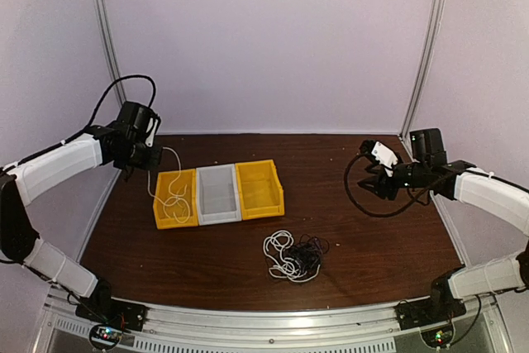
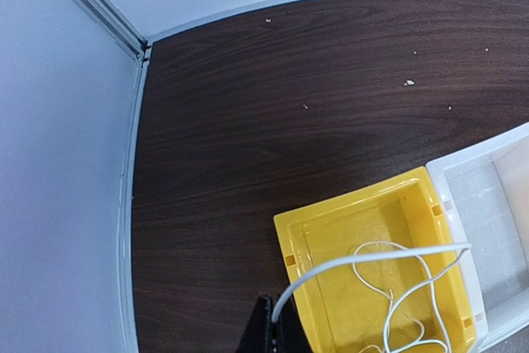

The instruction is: Untangle the cables

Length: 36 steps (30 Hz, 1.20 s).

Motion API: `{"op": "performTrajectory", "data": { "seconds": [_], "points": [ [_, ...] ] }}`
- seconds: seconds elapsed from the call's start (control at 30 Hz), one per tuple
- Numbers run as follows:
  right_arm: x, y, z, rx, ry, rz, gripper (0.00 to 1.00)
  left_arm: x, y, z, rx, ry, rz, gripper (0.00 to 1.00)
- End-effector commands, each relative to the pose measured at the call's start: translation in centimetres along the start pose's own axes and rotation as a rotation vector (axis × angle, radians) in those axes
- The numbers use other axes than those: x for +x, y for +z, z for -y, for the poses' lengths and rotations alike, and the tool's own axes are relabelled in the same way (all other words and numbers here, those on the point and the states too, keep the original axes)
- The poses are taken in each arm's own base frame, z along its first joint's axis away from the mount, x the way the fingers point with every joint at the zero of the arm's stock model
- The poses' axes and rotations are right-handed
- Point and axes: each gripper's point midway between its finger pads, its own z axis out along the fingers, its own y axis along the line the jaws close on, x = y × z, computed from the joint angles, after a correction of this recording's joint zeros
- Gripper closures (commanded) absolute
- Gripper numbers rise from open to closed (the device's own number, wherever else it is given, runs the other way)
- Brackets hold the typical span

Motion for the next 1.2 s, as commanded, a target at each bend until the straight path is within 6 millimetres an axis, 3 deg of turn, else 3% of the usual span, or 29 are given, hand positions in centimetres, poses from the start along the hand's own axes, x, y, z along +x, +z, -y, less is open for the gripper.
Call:
{"op": "performTrajectory", "data": {
  "seconds": [0.0,0.2,0.43,0.63,0.9,1.13,1.17],
  "points": [
    [0.3,0.1,-0.1,0.003,-0.001,-0.012,0.49,-0.3,1.0,0.1,-0.013,-0.034,-0.009,1.00],
    [0.0,0.0,-0.2,-0.001,-0.007,-0.002,0.49,-1.0,3.0,1.7,0.038,-0.039,-0.033,1.00],
    [-0.5,1.1,-2.5,-0.068,-0.042,-0.001,0.49,1.2,4.6,6.3,0.263,-0.110,-0.077,1.00],
    [-0.3,2.3,-4.0,-0.095,-0.081,-0.039,0.49,3.6,4.6,8.6,0.387,-0.198,-0.120,1.00],
    [-0.3,2.3,-4.1,-0.087,-0.089,-0.043,0.49,6.4,5.5,8.3,0.351,-0.209,-0.176,1.00],
    [-0.3,2.2,-4.0,-0.080,-0.093,-0.043,0.50,5.8,5.4,7.1,0.281,-0.195,-0.191,1.00],
    [-0.3,2.2,-4.0,-0.080,-0.094,-0.043,0.49,5.3,5.1,7.0,0.280,-0.193,-0.186,0.90]
  ]
}}
